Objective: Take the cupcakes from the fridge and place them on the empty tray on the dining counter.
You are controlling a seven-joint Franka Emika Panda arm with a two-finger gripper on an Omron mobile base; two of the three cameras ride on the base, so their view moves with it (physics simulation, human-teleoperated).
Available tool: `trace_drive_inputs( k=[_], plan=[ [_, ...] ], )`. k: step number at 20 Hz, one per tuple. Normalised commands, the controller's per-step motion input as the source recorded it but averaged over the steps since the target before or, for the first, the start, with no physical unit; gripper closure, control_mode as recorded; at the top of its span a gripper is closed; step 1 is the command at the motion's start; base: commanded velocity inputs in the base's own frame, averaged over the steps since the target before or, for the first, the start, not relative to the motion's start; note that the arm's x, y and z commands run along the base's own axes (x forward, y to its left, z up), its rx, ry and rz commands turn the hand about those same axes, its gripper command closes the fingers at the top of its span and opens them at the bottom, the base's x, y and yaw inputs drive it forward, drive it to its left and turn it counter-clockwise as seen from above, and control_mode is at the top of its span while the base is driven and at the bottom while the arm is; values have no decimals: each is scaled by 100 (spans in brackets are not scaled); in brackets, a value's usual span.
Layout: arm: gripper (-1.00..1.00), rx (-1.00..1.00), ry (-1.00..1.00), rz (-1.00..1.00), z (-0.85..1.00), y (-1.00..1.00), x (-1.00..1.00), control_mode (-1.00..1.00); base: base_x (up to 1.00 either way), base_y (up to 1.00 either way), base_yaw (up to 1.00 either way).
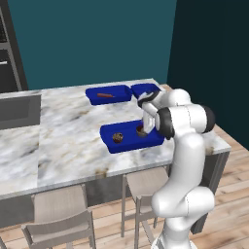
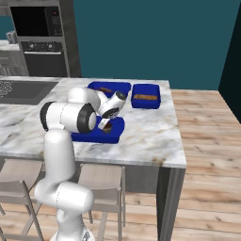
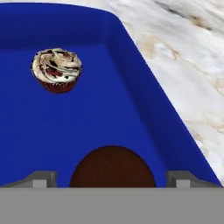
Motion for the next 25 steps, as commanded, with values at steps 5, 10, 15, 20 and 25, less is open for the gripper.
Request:
trace_drive_inputs(
  k=[5,10,15,20,25],
  plan=[
    [-100,-6,-3,1,90,8,-20,-100,0,0,0],
    [-100,-4,-1,2,100,40,-64,-100,0,0,0],
    [-100,-10,0,-3,70,65,-100,-100,0,0,0],
    [-100,-10,1,-11,49,58,-100,-100,0,0,0],
    [-100,-12,1,-10,43,18,-100,-100,0,0,0]
  ],
)
